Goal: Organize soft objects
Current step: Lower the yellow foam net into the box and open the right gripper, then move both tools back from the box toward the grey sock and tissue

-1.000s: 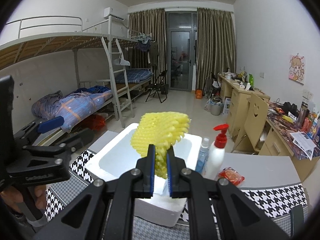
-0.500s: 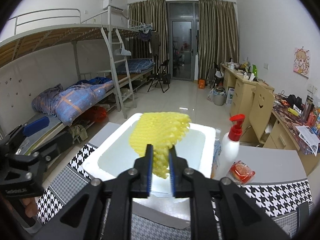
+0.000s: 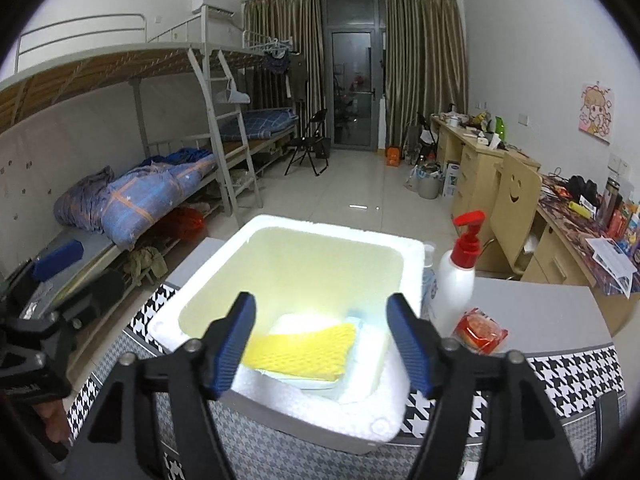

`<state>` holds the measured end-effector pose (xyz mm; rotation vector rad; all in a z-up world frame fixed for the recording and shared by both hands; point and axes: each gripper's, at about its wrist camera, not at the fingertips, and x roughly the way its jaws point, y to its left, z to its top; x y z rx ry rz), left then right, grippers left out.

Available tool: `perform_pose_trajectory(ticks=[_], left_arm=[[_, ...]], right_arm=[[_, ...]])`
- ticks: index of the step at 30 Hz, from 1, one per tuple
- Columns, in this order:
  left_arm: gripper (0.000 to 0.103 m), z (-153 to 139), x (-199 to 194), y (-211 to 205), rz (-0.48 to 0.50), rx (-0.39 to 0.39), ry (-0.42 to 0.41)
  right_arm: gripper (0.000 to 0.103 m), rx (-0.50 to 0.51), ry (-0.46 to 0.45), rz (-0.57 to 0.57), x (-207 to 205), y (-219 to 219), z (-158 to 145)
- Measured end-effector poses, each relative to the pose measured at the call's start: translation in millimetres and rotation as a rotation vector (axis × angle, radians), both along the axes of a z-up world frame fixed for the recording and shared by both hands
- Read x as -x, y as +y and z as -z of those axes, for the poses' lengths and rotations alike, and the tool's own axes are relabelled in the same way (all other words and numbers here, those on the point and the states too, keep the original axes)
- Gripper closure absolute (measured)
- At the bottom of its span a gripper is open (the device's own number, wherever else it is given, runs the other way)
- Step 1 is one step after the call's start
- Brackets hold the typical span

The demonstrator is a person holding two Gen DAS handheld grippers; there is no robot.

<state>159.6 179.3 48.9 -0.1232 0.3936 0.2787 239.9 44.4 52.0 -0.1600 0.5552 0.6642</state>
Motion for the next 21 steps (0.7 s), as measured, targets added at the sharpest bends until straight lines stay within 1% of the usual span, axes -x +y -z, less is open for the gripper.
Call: perform_pose_trajectory(ticks=[2,4,6,11,21], left_arm=[[0.001,-2,0,-3,0.002,-0.003,-0.002],[0.001,-3,0,-7,0.009,-0.007,-0.001],[0.001,-4,1,-11,0.012,-0.011,-0.004],[0.001,-7,4,-19,0.021,-0.018,-0.005],[0.001,-11,12,-44,0.056,-0.016,-0.012]], right_arm=[[0.025,-0.008,-0.013,0.005,2,-4,-3],[0.021,-0.018,-0.021,0.016,4,-9,-6],[0.019,-0.029,-0.027,0.018,6,-15,-8],[0.017,-0.051,-0.039,0.022,12,-26,-12],[0.017,-0.085,-0.069,0.041,27,-51,-18]])
